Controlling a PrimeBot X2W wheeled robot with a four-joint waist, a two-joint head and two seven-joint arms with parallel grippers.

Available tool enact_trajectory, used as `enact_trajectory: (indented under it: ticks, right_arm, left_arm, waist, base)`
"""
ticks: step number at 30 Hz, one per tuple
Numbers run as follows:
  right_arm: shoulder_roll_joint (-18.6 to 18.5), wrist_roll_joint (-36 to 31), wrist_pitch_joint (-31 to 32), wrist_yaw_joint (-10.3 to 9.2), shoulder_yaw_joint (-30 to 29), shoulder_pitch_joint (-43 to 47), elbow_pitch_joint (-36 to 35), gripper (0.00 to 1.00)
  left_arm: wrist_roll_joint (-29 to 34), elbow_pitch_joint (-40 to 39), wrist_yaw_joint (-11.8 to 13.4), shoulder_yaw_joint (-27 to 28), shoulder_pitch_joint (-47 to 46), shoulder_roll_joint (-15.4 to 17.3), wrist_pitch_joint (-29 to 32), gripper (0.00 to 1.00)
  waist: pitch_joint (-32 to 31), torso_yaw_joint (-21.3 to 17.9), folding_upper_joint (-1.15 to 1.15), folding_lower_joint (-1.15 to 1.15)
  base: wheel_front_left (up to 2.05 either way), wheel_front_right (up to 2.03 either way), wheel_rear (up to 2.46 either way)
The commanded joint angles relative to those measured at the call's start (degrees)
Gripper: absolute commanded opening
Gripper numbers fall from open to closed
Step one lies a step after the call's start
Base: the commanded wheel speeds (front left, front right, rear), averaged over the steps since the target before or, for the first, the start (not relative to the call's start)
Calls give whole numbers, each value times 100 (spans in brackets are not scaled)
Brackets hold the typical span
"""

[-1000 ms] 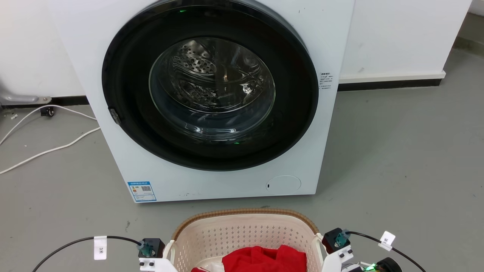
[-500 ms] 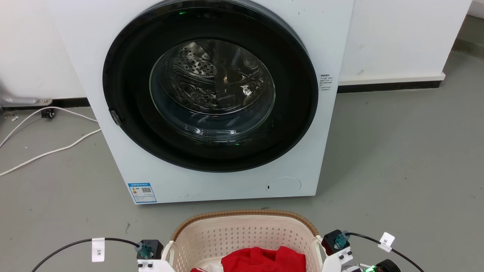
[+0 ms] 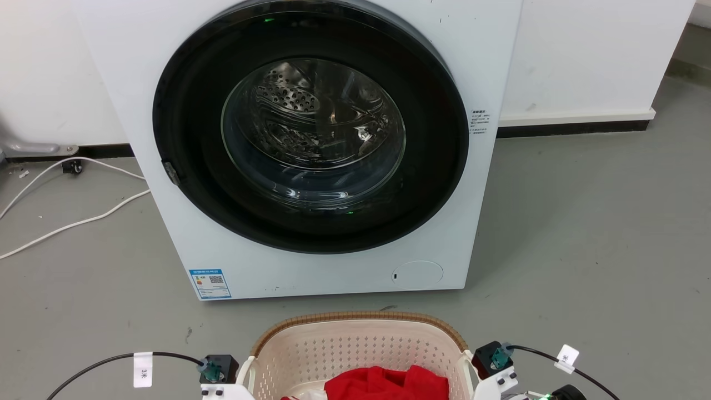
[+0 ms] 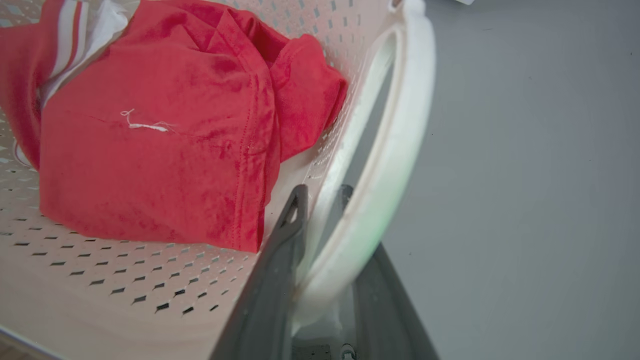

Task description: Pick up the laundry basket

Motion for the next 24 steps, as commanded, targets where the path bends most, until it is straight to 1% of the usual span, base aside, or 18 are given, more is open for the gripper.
enact_trajectory:
  ticks: [1, 24]
  right_arm:
    - [-156, 27, -14, -2, 38, 67, 63, 0]
    - [-168, 210, -67, -2, 235, 45, 68, 0]
  left_arm:
    - [-20, 22, -8, -30, 5, 156, -53, 0]
    - [-291, 57, -8, -259, -28, 201, -112, 0]
  waist:
    - [-4, 0, 0, 0]
    - [-6, 18, 0, 0]
  base:
    - [0, 0, 0]
    - [0, 0, 0]
